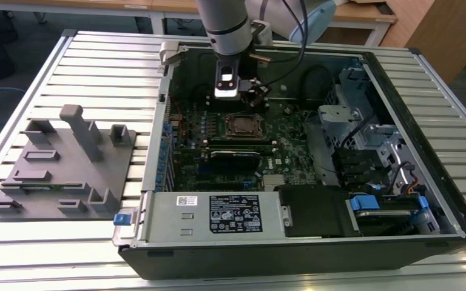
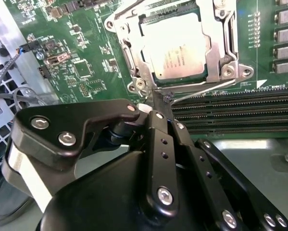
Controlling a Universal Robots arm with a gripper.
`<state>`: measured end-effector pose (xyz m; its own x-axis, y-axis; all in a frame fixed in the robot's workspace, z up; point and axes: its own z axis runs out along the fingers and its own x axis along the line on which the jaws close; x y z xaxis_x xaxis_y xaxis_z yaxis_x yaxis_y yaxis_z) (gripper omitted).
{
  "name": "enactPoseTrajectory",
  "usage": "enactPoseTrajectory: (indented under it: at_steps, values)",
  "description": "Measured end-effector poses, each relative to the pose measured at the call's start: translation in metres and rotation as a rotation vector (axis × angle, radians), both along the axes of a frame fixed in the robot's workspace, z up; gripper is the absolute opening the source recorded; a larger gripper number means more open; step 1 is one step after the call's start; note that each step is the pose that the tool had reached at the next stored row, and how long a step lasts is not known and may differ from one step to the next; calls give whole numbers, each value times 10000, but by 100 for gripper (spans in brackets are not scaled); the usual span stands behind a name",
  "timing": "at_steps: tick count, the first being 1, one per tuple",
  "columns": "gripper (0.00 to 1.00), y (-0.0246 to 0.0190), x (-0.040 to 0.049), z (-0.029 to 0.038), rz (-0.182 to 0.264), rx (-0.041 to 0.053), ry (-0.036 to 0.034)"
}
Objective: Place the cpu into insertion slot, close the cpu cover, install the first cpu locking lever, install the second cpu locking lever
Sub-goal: 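Install the first cpu locking lever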
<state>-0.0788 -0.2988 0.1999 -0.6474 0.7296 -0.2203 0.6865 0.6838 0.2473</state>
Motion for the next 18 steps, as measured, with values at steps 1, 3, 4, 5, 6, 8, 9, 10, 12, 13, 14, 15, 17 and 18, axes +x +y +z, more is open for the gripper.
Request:
enactPoseTrajectory:
  at_steps: [1, 3, 4, 5, 6, 8, 9, 10, 12, 13, 14, 15, 17, 18]
  values:
    - [10, 0, -1, 0, 0, 49, -1]
    - [10, 0, -4, 0, 0, 145, 1]
    - [10, 0, -6, 0, 0, 187, 0]
    - [10, 0, -6, 0, 0, 228, 0]
    - [10, 0, -8, 0, 0, 269, 0]
    - [10, 0, -10, 0, 0, 355, 0]
    - [10, 0, -11, 0, -1, 391, 0]
    - [10, 0, -12, 0, -1, 420, 0]
    - [10, 1, -12, -1, -2, 437, -1]
    - [10, 0, -12, -2, -1, 441, -2]
    - [10, 0, -14, -5, 0, 441, -2]
    - [10, 0, -14, -10, 2, 440, -1]
    - [10, 0, -16, -22, 0, 440, 0]
    - [10, 0, -17, -29, 0, 440, 0]
